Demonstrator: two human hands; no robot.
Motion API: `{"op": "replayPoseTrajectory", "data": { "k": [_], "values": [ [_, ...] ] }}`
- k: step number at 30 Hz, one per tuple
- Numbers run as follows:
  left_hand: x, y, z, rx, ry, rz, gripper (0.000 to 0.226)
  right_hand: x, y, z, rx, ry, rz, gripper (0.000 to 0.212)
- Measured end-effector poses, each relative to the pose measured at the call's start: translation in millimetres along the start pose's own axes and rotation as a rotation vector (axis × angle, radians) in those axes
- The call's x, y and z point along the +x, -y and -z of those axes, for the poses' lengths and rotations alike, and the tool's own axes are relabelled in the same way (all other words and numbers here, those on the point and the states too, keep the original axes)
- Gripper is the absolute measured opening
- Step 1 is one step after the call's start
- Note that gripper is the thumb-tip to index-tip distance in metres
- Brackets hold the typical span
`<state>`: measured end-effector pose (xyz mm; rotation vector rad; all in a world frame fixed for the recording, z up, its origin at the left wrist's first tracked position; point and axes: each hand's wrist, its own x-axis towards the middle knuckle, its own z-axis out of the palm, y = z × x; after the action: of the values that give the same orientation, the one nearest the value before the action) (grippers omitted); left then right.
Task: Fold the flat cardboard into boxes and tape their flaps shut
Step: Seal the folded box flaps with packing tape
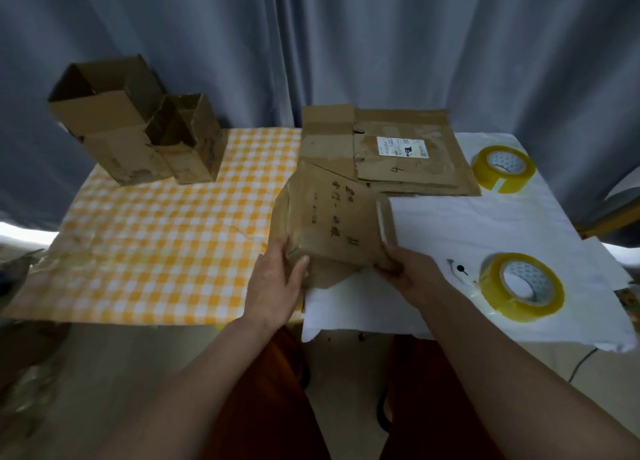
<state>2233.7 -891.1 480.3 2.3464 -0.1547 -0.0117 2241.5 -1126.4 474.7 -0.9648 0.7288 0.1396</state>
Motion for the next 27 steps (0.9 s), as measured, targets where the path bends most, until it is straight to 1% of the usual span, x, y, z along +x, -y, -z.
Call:
{"op": "replayPoseTrajectory", "data": {
  "k": [1,2,4,6,7,8,10,11,13,14,16,17,19,21,23,24,25,27],
  "values": [
    [1.6,-6.1,1.1,-0.039,-0.016,0.011,0.058,-5.5,8.7,-4.4,-0.015,-0.006,0.059,0.009],
    [3.6,-13.6,3.1,-0.077,-0.031,0.009,0.059,-12.9,18.8,-10.1,-0.067,-0.019,0.144,0.008],
    [8.6,-29.2,7.2,-0.145,-0.100,0.005,0.069,-31.7,41.5,-23.8,-0.207,-0.024,0.368,0.006],
    [12.3,-46.9,11.8,-0.176,-0.189,-0.001,0.068,-53.1,57.4,-39.9,-0.402,0.004,0.615,0.008],
    [11.8,-55.3,14.1,-0.190,-0.216,-0.011,0.062,-63.3,60.1,-48.5,-0.563,-0.009,0.750,0.009],
    [10.7,-62.4,16.4,-0.221,-0.232,-0.015,0.052,-73.0,58.9,-55.6,-0.759,-0.044,0.877,0.011],
    [8.1,-75.4,25.0,-0.343,-0.239,0.051,0.022,-86.2,46.2,-67.5,-1.111,-0.095,1.041,0.015],
    [7.7,-81.2,30.8,-0.430,-0.206,0.099,0.022,-89.7,36.1,-71.8,-1.228,-0.065,1.055,0.017],
    [10.2,-86.3,41.6,-0.528,-0.085,0.203,0.043,-89.1,11.4,-76.2,-1.352,0.094,0.959,0.013],
    [13.0,-85.0,43.9,-0.547,-0.030,0.262,0.048,-87.1,0.4,-76.5,-1.359,0.173,0.881,0.010],
    [18.8,-76.7,43.1,-0.517,0.039,0.385,0.043,-83.7,-12.8,-73.8,-1.298,0.280,0.752,0.006],
    [20.1,-74.4,42.5,-0.482,0.054,0.429,0.043,-82.0,-14.8,-72.0,-1.269,0.320,0.720,0.012],
    [19.4,-73.3,40.7,-0.465,0.065,0.476,0.047,-78.3,-13.3,-68.8,-1.273,0.412,0.701,0.033],
    [17.9,-73.3,38.6,-0.452,0.100,0.494,0.041,-77.8,-7.2,-66.1,-1.341,0.490,0.753,0.048],
    [17.2,-73.1,36.1,-0.447,0.144,0.482,0.028,-77.7,1.9,-63.0,-1.295,0.516,0.765,0.055],
    [16.1,-72.7,35.3,-0.446,0.153,0.480,0.024,-76.2,6.4,-60.2,-1.241,0.496,0.735,0.056],
    [13.9,-72.2,35.5,-0.444,0.155,0.480,0.024,-74.0,11.1,-56.8,-1.247,0.450,0.715,0.055],
    [6.7,-71.9,37.4,-0.464,0.145,0.468,0.031,-68.1,19.8,-48.6,-1.468,0.356,0.741,0.044]
  ]
}}
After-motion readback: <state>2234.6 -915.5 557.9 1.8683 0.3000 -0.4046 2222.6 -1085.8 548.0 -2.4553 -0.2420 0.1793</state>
